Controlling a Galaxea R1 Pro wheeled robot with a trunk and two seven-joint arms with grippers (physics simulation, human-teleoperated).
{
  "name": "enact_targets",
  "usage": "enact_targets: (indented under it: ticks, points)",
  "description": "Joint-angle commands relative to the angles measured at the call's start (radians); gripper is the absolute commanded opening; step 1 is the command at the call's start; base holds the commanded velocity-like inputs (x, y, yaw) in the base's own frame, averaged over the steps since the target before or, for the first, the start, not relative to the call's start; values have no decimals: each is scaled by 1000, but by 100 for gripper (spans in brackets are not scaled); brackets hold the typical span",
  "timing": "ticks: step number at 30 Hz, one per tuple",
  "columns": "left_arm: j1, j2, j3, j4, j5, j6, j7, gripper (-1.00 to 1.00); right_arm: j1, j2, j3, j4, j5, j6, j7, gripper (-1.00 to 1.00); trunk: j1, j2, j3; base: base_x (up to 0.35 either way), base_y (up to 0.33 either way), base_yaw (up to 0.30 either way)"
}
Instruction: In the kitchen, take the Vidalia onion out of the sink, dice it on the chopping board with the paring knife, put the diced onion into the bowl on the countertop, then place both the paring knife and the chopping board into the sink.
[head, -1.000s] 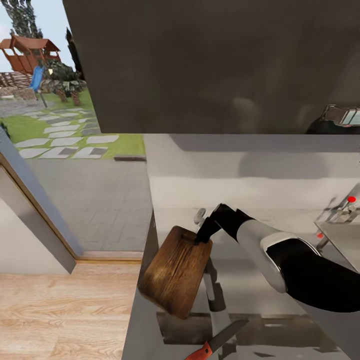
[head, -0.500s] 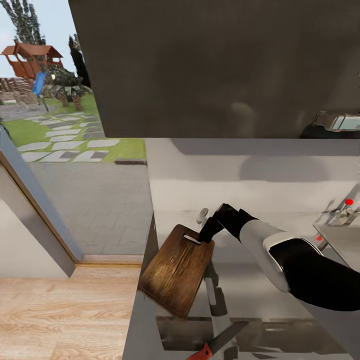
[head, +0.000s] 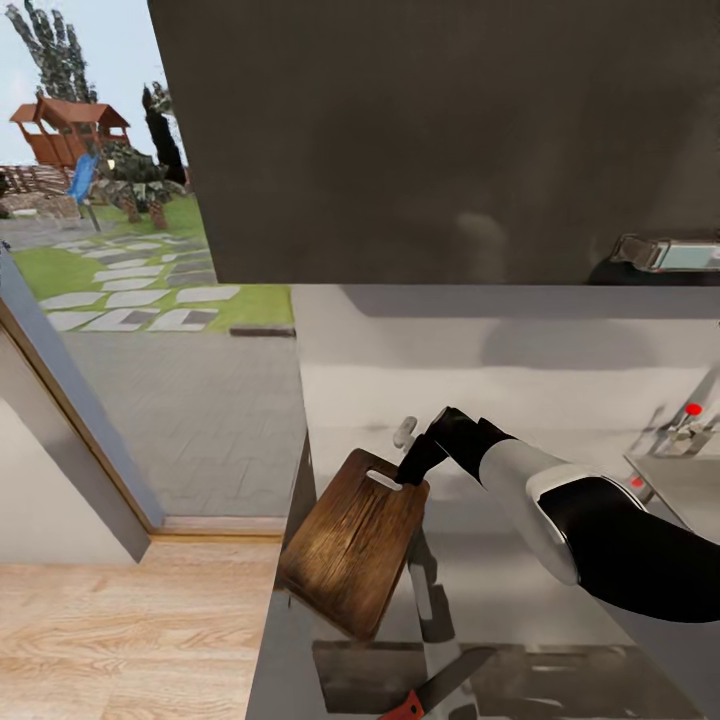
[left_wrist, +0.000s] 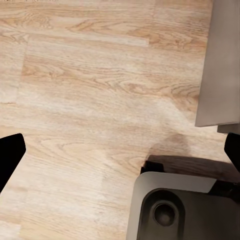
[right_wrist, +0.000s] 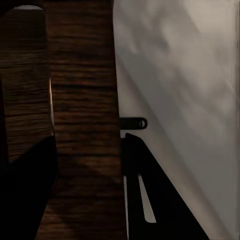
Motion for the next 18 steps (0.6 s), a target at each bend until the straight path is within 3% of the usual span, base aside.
enact_targets:
  ticks: [1, 12, 18]
  points:
    - [0, 0, 0, -1, 1, -1, 0, 100, -1, 0, 7, -2, -7, 7, 3, -100, 1, -2, 0, 0, 0, 0]
    - [0, 0, 0, 0, 1, -2, 0, 100, -1, -14, 4, -2, -12, 6, 6, -100, 1, -2, 17, 0, 0, 0]
    - [0, 0, 0, 0, 1, -1, 0, 100, -1, -22, 4, -2, -80, 3, 18, -100, 1, -2, 27, 0, 0, 0]
